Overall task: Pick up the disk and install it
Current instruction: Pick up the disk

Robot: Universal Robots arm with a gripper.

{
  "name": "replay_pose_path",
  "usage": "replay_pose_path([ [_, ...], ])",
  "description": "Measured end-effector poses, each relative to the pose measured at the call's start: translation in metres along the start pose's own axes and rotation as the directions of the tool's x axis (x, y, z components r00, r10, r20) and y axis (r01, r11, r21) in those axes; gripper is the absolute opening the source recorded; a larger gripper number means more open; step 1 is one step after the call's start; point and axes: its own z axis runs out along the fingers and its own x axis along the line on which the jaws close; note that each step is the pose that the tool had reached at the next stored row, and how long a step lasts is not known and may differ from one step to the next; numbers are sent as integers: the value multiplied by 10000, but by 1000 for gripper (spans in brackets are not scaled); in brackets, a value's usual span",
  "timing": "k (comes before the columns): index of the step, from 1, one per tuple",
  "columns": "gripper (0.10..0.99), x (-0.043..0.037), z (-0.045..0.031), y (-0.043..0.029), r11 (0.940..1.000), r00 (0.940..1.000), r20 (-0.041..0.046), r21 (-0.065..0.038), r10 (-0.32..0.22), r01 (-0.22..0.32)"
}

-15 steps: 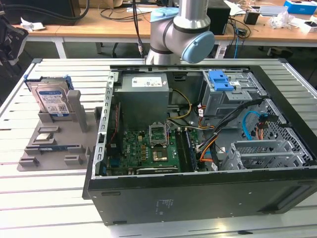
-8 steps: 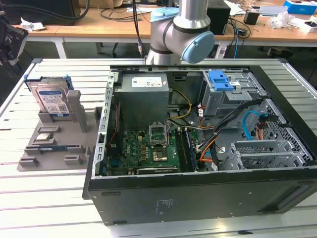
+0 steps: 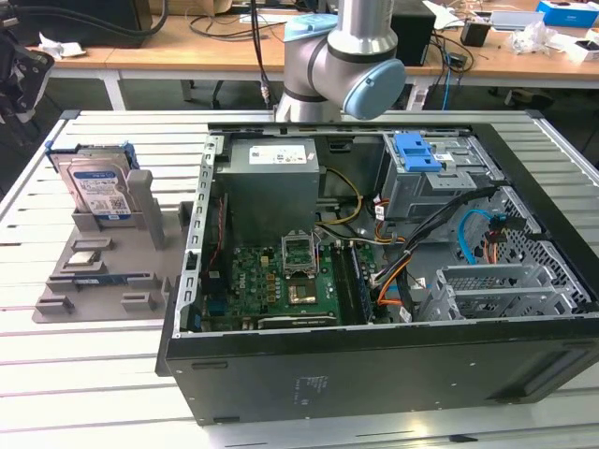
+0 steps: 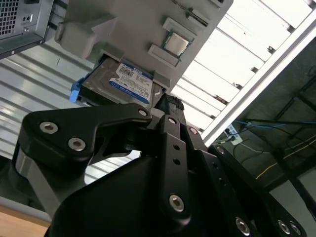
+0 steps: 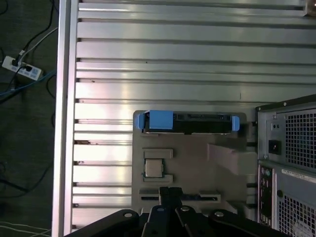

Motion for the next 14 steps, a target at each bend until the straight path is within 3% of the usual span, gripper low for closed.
replay_pose_path([
  [7,106,0,0,0,9956,9956,-41,-24,-935,935],
  [10,106,0,0,0,9911,9911,-58,-35,-1328,1328],
  [14,106,0,0,0,9809,9808,-84,-54,-1946,1946],
])
